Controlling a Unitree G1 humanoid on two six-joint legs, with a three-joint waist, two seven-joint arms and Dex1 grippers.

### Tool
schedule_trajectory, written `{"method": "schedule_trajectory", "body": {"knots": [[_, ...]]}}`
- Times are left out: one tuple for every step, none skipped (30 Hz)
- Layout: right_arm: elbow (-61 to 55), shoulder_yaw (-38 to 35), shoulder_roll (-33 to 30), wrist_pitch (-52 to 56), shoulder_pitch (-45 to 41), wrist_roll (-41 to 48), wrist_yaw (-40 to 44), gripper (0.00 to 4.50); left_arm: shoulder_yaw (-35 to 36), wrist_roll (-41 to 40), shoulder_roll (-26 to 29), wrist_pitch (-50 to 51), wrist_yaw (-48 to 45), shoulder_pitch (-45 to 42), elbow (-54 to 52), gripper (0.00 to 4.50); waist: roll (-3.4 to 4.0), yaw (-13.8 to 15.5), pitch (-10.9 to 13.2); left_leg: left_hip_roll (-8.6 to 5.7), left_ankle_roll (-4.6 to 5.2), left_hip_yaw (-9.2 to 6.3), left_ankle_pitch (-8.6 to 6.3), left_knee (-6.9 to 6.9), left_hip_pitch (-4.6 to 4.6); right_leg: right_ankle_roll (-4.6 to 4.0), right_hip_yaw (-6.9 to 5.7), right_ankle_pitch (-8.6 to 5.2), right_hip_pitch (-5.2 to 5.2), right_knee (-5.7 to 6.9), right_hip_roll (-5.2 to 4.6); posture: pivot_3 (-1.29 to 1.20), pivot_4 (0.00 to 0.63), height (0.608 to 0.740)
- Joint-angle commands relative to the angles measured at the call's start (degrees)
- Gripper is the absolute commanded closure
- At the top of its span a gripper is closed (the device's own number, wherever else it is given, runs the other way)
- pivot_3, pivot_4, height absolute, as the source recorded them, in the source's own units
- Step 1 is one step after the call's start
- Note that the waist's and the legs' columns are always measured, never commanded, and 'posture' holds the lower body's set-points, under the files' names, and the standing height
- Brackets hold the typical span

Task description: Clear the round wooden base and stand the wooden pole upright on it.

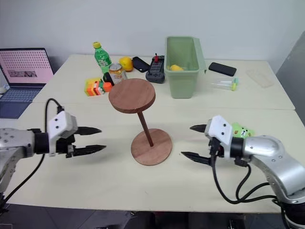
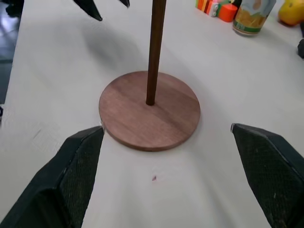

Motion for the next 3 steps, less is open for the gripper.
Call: {"method": "schedule_trajectory", "body": {"knots": [[-1.24, -9.84, -4.24, 1.24, 2.55, 6.65, 5.15, 0.0, 8.13, -0.79, 0.13, 0.73, 1.15, 4.84, -1.94, 1.35, -0.01, -0.01, 0.02, 0.02, 0.01, 0.0, -0.01, 0.0, -0.02, 0.0, 0.0, 0.0, 0.0, -0.05, -0.01, 0.0, 0.15, 0.74], [-1.01, -11.21, -5.05, 1.47, 2.94, 7.66, 5.68, 0.0, 8.77, -0.66, -0.04, 0.46, 1.31, 5.93, -2.49, 1.35, -0.01, -0.01, 0.02, 0.02, 0.02, 0.0, -0.01, 0.0, -0.04, -0.01, 0.01, 0.01, -0.01, -0.07, -0.03, 0.0, 0.15, 0.74], [-0.91, -12.19, -5.71, 1.49, 3.44, 8.26, 6.15, 0.0, 9.41, -1.05, -0.63, -0.14, 1.36, 6.59, -2.8, 1.35, -0.01, -0.01, 0.02, 0.02, 0.02, 0.01, -0.01, 0.0, -0.04, -0.01, 0.02, 0.01, 0.0, -0.08, -0.04, 0.0, 0.15, 0.74]]}}
